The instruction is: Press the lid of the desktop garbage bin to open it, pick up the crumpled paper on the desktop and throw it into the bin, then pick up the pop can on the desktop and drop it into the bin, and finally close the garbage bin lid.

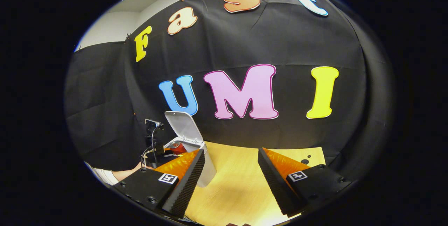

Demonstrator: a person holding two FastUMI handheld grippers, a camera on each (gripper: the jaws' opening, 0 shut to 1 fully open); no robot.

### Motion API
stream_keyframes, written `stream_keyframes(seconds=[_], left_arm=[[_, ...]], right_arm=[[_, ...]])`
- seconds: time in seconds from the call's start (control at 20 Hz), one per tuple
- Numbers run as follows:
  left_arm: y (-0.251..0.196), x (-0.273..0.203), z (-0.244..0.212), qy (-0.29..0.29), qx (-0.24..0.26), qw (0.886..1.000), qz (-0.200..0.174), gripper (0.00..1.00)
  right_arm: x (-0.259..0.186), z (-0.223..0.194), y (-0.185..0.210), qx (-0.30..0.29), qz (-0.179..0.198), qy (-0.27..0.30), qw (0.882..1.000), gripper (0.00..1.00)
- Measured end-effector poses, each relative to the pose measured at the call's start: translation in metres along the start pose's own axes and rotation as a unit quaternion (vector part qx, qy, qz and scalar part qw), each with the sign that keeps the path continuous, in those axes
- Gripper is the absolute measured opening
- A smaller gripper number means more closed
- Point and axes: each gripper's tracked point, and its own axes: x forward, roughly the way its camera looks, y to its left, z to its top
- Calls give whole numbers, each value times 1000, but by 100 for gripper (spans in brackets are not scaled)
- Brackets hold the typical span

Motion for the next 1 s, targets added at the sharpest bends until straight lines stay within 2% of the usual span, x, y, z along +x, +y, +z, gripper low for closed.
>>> stream_keyframes(seconds=[0.15,0.2,0.55,0.6,0.75,0.9,0.95,1.0], left_arm=[[14,0,-4,2,-11,1000,16,87],[17,-5,-5,2,-6,1000,18,86],[27,10,-9,19,6,999,26,88],[28,12,-10,20,7,999,28,88],[29,15,-8,18,9,999,29,90],[40,8,3,5,30,997,66,93],[33,3,13,-12,28,998,54,98],[25,-3,20,-28,26,998,39,97]], right_arm=[[-6,5,4,-2,5,-9,1000,100],[-8,5,1,-6,1,-10,1000,98],[-17,5,-10,-2,-18,-12,1000,98],[-19,5,-12,-2,-22,-13,1000,100],[-22,2,-21,1,-33,-14,999,98],[-23,0,-29,9,-42,-12,999,98],[-23,0,-31,11,-45,-12,999,98],[-23,0,-34,12,-48,-13,999,98]])
